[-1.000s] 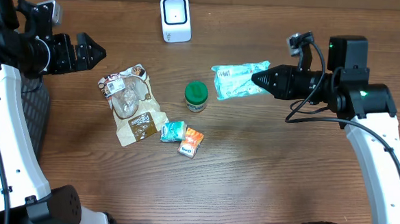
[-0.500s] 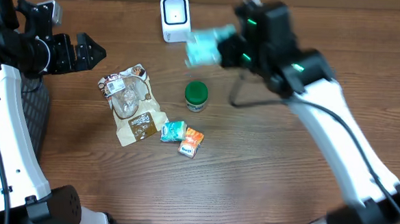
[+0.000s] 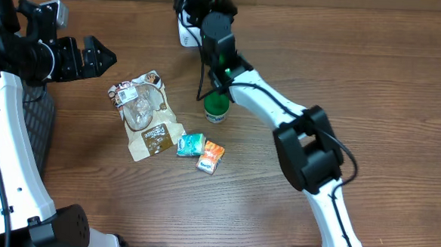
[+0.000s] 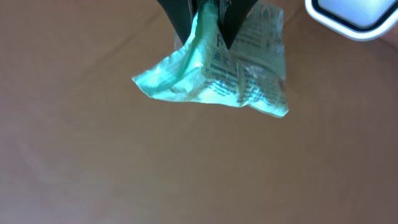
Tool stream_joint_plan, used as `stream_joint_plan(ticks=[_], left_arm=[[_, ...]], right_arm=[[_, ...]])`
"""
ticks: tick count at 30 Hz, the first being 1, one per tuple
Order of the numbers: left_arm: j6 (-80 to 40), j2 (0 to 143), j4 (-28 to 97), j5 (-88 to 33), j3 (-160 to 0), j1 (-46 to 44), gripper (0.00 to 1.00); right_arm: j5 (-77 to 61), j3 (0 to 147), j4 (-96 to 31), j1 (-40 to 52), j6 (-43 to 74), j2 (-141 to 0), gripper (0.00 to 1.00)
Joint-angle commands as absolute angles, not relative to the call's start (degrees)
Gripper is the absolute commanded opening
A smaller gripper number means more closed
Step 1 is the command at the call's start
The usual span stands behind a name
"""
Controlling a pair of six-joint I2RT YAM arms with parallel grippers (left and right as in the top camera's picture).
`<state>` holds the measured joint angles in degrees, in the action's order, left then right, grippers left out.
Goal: Scan the item barcode
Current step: 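Lift the mint-green packet with the right gripper and hold it over the scanner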
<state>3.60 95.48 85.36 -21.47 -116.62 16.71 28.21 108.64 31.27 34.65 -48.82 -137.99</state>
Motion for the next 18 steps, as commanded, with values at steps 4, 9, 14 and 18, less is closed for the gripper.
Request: stream_joint_plan(ticks=[4,9,14,18], left_arm=[[4.7,94.9,85.2,-22.0,-117.4,16.8,1.0],[4.7,94.9,85.3,-22.0,-117.4,16.8,0.99],[4.7,94.9,85.2,-22.0,-117.4,16.8,0.99],[4.7,94.9,85.2,-22.0,-117.4,16.8,1.0]], right_arm=[[23.0,109.6,38.8,34.7,-66.6,-145.3,0.04],[22.0,109.6,40.1,34.5,-69.4,-146.1,0.04],[20.9,109.6,40.5,34.4,-74.0,-146.1,0.04],[20.9,109.6,40.2,34.3,-74.1,-146.1,0.04]])
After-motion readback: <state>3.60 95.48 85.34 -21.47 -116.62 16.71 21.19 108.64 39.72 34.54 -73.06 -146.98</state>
